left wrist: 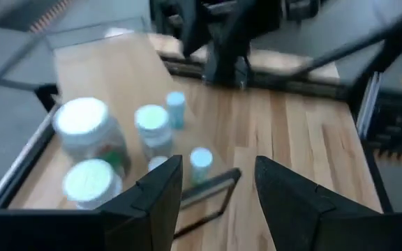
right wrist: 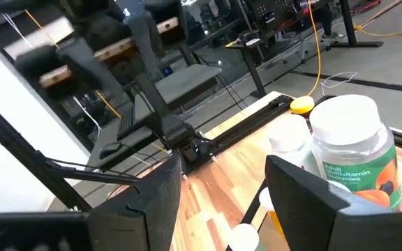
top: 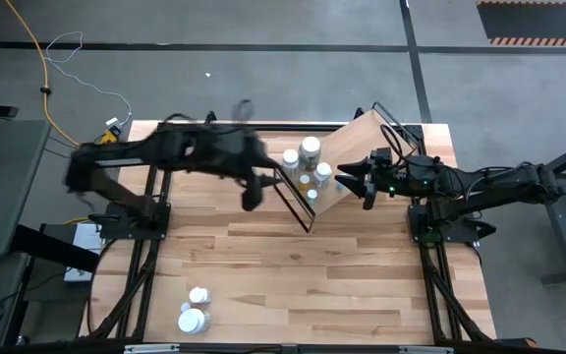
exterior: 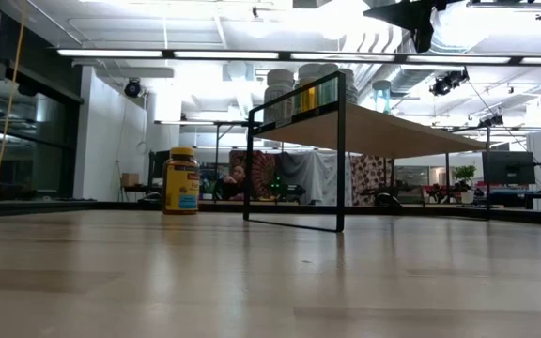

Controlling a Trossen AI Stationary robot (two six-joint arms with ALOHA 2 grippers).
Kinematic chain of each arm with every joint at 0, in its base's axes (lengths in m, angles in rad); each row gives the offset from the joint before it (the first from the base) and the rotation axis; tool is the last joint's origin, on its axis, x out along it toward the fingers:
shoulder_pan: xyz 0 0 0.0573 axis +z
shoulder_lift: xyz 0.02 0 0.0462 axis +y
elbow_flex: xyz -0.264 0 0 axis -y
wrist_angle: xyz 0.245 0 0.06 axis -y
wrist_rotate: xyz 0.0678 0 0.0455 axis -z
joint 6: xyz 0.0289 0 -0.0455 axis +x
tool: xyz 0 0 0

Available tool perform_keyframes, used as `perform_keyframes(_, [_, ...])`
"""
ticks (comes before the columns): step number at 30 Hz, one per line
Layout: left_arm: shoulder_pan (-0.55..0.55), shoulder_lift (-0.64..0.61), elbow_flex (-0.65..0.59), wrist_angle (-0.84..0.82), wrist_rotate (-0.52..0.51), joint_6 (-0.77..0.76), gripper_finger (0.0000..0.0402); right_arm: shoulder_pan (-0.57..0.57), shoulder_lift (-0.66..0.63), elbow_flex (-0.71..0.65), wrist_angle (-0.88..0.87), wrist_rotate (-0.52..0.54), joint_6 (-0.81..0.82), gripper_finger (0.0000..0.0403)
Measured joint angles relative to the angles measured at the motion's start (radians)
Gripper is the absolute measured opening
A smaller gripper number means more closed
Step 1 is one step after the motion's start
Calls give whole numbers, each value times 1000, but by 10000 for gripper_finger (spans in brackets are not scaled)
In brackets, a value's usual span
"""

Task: Pick and place medicine bottles onto shelf by color
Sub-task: Put the yellow pill bottle on the shelf

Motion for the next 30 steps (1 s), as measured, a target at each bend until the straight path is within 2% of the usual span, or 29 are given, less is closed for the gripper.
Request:
perform_keyframes(7, [-30,-415,-540,472,-44,-189,170,0,0,0,2,-11,-3,199])
perform_keyframes(9, [-49,-509,-655,579,-96,-228,170,0,0,0,1,-11,-3,199])
perform_keyframes(13, [-88,-678,-818,671,-190,-245,170,0,0,0,8,-11,-3,199])
perform_keyframes(20, [-102,-823,-917,650,-188,-209,170,0,0,0,1,-12,-74,199])
perform_keyframes(24, [-104,-849,-920,635,-165,-149,170,0,0,0,1,-12,-108,199])
perform_keyframes(30, [-103,-855,-920,636,-171,-151,170,0,0,0,2,-12,-79,199])
